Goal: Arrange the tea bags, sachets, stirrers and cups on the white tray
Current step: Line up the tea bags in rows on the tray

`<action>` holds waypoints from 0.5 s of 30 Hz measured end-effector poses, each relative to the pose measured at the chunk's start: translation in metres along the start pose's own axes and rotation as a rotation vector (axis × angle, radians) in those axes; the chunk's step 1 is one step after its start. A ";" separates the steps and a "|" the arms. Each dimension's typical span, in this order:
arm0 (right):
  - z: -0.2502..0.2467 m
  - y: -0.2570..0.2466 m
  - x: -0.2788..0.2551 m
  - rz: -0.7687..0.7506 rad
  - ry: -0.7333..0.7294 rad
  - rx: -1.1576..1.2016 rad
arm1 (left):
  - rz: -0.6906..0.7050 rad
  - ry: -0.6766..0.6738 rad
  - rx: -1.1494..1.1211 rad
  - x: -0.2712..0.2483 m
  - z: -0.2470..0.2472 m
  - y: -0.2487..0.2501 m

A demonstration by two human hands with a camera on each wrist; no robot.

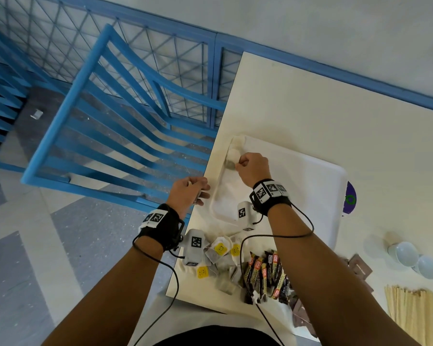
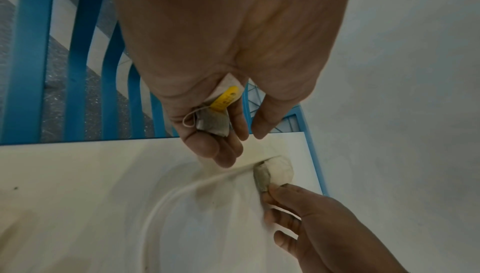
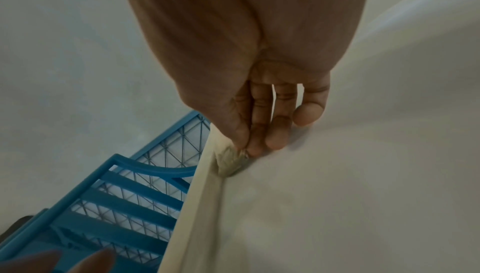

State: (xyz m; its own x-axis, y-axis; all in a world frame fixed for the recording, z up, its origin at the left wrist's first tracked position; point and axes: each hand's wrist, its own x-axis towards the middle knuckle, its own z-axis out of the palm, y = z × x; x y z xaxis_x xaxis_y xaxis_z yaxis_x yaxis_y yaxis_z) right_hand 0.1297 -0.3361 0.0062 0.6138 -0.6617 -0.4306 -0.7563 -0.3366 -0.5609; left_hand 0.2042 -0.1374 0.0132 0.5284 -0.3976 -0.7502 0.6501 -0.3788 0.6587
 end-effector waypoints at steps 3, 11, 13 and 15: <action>0.000 -0.002 0.003 0.015 0.016 0.004 | -0.009 0.009 0.005 0.001 0.000 0.001; 0.003 0.000 0.000 0.151 0.098 0.186 | -0.022 0.016 0.008 0.000 0.004 0.005; 0.006 -0.001 0.001 0.180 0.102 0.221 | -0.024 0.014 0.015 -0.001 0.004 0.006; 0.009 -0.002 0.004 0.203 0.107 0.247 | -0.028 0.008 0.022 -0.002 0.004 0.007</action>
State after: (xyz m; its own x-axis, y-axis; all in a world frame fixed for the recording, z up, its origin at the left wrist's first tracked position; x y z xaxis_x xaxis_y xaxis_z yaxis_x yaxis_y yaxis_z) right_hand 0.1359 -0.3319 -0.0011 0.4191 -0.7696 -0.4818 -0.7753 -0.0270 -0.6311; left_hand 0.2053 -0.1426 0.0190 0.5148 -0.3797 -0.7687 0.6528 -0.4076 0.6385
